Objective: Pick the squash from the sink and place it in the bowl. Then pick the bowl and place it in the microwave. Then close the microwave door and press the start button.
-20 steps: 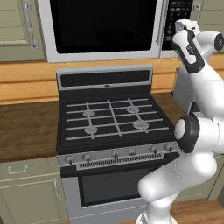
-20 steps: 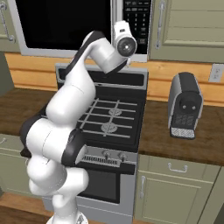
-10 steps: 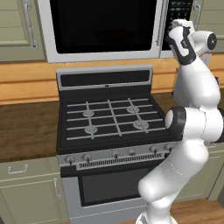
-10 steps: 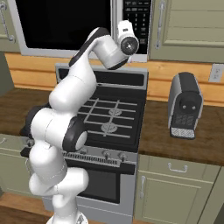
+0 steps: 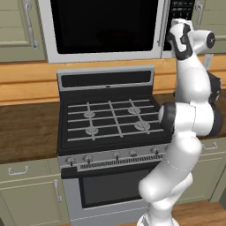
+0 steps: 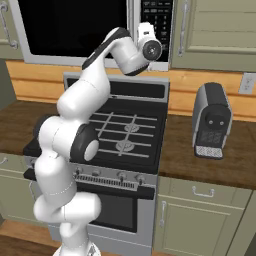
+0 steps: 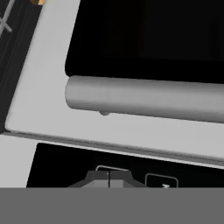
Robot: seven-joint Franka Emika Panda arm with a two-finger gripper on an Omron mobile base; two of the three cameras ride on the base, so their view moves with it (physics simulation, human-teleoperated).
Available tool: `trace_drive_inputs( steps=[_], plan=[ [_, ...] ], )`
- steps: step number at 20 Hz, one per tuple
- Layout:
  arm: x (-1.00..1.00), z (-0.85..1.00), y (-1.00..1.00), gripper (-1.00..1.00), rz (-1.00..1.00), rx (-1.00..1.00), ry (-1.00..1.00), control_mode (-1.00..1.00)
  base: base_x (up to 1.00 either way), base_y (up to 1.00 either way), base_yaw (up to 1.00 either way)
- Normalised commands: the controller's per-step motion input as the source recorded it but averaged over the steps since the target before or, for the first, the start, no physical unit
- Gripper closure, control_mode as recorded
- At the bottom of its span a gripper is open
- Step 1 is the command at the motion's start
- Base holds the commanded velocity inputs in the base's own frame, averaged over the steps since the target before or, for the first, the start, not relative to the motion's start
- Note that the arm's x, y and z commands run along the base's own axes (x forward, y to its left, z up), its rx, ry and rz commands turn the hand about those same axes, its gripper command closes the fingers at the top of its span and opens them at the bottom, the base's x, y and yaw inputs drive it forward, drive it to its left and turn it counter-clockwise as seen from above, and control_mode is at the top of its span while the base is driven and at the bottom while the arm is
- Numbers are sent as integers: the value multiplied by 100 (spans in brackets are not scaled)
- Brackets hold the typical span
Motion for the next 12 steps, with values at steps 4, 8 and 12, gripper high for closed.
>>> trace_drive_inputs(
  steps=[4,8,12],
  plan=[
    [44,-1,-24,100,0,4,0,-100,0,0,0],
    [-59,-7,-12,100,0,4,-10,-100,0,0,0],
    [-100,-50,-1,100,0,0,-11,-100,0,0,0]
  ],
)
